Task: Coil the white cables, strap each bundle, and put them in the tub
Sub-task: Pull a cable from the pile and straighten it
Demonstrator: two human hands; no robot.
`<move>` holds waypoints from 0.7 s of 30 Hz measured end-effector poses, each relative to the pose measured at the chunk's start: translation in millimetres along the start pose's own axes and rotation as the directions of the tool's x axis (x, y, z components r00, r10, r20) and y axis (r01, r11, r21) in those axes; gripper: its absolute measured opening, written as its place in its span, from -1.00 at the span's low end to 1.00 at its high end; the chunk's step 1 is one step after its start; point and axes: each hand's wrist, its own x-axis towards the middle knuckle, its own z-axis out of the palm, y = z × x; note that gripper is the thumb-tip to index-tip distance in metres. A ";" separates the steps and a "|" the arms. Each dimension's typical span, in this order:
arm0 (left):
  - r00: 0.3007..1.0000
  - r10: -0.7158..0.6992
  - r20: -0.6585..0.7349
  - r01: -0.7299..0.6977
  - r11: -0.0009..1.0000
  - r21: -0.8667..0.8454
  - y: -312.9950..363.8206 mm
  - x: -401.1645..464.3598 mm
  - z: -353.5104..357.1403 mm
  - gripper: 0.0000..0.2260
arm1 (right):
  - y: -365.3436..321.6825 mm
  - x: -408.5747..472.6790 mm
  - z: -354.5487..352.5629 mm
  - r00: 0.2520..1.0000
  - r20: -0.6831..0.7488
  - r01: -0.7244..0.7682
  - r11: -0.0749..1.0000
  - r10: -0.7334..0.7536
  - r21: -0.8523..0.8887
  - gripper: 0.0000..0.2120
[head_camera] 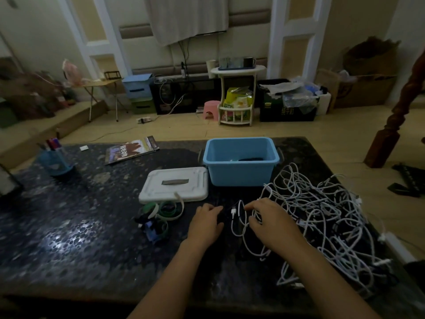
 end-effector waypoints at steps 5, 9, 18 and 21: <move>0.998 0.014 -0.067 -0.010 0.998 0.067 -0.8 12.7 -0.4 -0.84 | 1.6 8.6 4.5 1.000 0.005 0.021 1.000 -0.021 -0.017 -0.73; 0.969 0.030 -0.246 -0.060 0.991 -0.116 -0.6 7.2 -19.0 -0.94 | 2.4 13.4 3.4 1.000 -0.011 0.018 1.000 -0.018 0.014 -0.69; 0.919 0.014 -0.394 -0.238 0.818 -0.524 36.1 -40.8 -123.3 -0.93 | -33.3 11.0 11.3 0.985 -0.056 0.168 0.970 -0.161 0.175 -0.35; 0.894 -0.020 -0.447 -0.282 0.750 -0.599 44.9 -61.4 -144.2 -0.91 | -41.6 6.8 12.0 0.978 -0.125 0.191 0.963 -0.170 0.191 -0.45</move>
